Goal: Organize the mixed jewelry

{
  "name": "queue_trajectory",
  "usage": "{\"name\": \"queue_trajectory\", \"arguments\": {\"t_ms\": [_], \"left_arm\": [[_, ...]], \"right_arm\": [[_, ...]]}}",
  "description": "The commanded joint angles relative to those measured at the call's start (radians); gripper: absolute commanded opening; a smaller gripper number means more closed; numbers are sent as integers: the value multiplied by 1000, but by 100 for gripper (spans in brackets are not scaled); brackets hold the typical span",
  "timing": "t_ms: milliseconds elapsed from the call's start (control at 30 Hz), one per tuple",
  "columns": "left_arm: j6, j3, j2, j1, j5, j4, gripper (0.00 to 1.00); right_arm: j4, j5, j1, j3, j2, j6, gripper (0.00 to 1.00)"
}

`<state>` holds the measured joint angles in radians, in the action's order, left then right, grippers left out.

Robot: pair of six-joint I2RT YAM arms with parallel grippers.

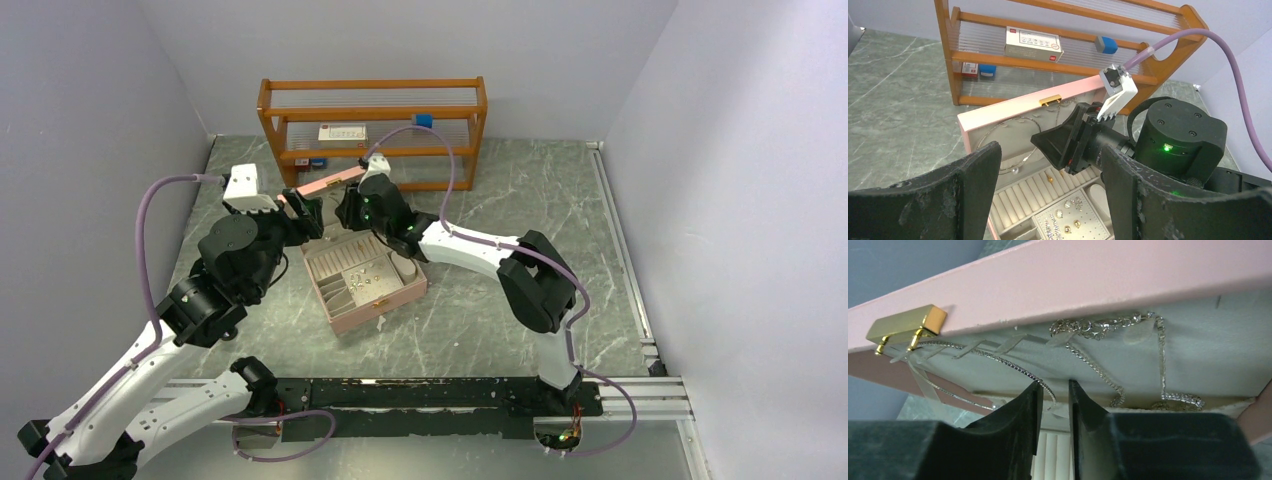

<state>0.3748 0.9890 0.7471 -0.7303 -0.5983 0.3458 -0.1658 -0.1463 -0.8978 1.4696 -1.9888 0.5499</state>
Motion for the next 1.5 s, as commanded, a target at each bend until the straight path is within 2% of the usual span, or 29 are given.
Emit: {"name": "queue_trajectory", "arguments": {"t_ms": [0, 133, 267, 867, 1133, 1467], "left_arm": [[3, -9, -2, -4, 6, 3, 77], [1, -7, -2, -4, 5, 2, 77], [0, -6, -2, -4, 3, 4, 77], [6, -9, 3, -3, 10, 2, 77], [7, -7, 5, -4, 11, 4, 77], [6, -6, 2, -3, 11, 5, 78]], "right_arm": [[-25, -10, 1, 31, -15, -19, 25], [-50, -21, 0, 9, 1, -33, 8], [-56, -29, 1, -19, 34, -42, 2], [-68, -9, -5, -98, 144, -27, 0], [-71, -8, -6, -106, 147, -21, 0], [35, -32, -5, -24, 81, 13, 2]]}}
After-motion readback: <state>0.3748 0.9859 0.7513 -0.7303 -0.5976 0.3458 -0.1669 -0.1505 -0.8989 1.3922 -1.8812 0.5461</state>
